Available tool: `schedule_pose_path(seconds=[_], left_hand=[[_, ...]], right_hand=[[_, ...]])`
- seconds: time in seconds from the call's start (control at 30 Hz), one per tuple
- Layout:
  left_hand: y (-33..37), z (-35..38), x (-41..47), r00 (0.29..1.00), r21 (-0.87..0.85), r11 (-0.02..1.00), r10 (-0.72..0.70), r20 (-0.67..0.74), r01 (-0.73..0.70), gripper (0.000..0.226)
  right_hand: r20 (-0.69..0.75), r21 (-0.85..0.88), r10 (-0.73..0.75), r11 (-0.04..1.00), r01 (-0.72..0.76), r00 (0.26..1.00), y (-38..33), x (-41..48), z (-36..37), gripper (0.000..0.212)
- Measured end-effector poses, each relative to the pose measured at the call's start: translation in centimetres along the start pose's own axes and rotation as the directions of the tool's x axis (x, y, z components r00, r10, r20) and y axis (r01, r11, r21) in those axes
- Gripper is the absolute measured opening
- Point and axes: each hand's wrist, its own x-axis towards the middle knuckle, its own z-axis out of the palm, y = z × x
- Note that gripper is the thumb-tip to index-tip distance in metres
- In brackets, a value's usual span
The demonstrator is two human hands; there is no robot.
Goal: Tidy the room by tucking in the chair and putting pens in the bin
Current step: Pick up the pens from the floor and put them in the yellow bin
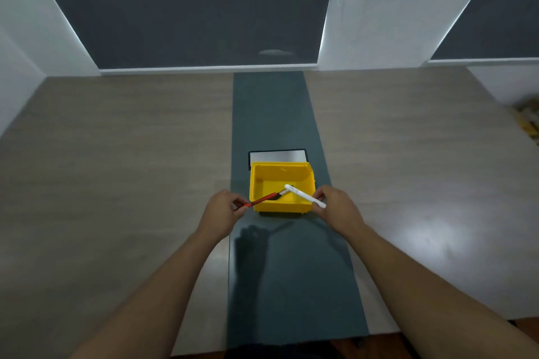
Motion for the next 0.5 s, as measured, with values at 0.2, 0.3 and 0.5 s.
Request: schedule_pose_path(seconds=[0.2, 0.3, 0.5], left_hand=[[-0.3, 1.2, 4.7, 0.994, 0.025, 0.999, 0.036, 0.101, -0.039, 0.016], [-0.1, 2.1, 6.7, 0.989, 0.039, 0.999, 0.022, 0.147, -0.028, 0.018], [0.3, 3.7, 9.7, 0.979, 0.014, 0.998, 0.052, 0.198, -0.056, 0.016]], right_hand=[[0.039, -0.041, 0.005, 0.999, -0.004, 0.999, -0.6, 4.0, 1.8, 0.017], [0.053, -0.061, 0.006, 0.998, -0.003, 0.999, -0.6, 5.7, 2.7, 0.022], [0.049, -0.110, 0.038, 0.993, -0.032, 0.998, -0.4, 9.3, 3.9, 0.025]])
